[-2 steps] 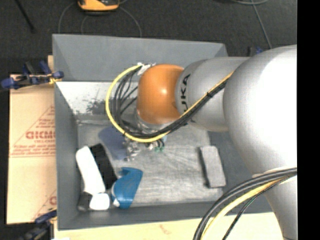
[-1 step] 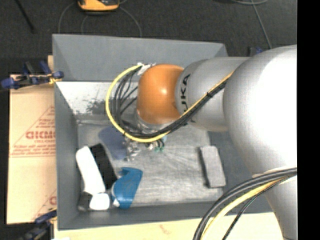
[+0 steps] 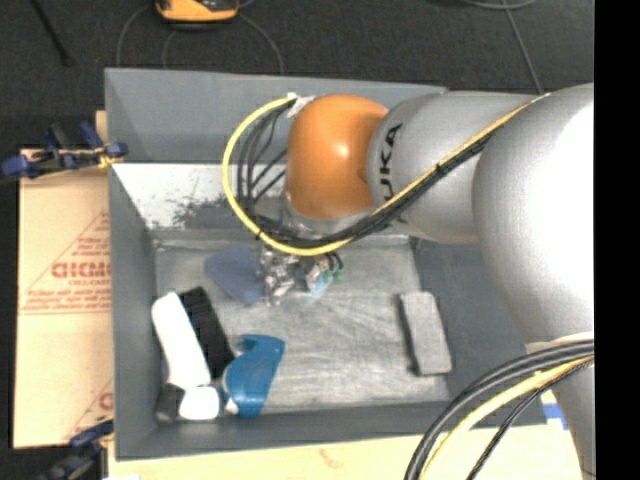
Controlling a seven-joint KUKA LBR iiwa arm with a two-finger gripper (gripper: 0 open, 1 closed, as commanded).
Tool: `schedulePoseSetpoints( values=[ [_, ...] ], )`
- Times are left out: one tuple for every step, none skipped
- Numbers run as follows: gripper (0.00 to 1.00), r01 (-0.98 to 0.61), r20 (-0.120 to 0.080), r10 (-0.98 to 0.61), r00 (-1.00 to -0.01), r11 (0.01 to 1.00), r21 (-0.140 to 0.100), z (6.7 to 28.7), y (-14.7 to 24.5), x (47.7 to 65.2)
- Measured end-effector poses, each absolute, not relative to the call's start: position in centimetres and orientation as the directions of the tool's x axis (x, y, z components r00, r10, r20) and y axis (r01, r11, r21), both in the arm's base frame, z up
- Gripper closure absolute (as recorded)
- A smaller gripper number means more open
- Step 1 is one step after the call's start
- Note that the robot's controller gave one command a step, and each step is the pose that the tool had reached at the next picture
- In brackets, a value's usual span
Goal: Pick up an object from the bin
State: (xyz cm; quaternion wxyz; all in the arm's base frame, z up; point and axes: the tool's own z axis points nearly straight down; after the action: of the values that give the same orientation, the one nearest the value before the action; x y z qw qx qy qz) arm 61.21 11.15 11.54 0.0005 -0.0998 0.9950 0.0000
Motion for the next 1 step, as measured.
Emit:
schedulePoseSetpoints(
  values=[
    [1.0,-0.197,-0.011,-0.197,-0.98,0.98,-0.001,14.32,10.87,61.13]
  ],
)
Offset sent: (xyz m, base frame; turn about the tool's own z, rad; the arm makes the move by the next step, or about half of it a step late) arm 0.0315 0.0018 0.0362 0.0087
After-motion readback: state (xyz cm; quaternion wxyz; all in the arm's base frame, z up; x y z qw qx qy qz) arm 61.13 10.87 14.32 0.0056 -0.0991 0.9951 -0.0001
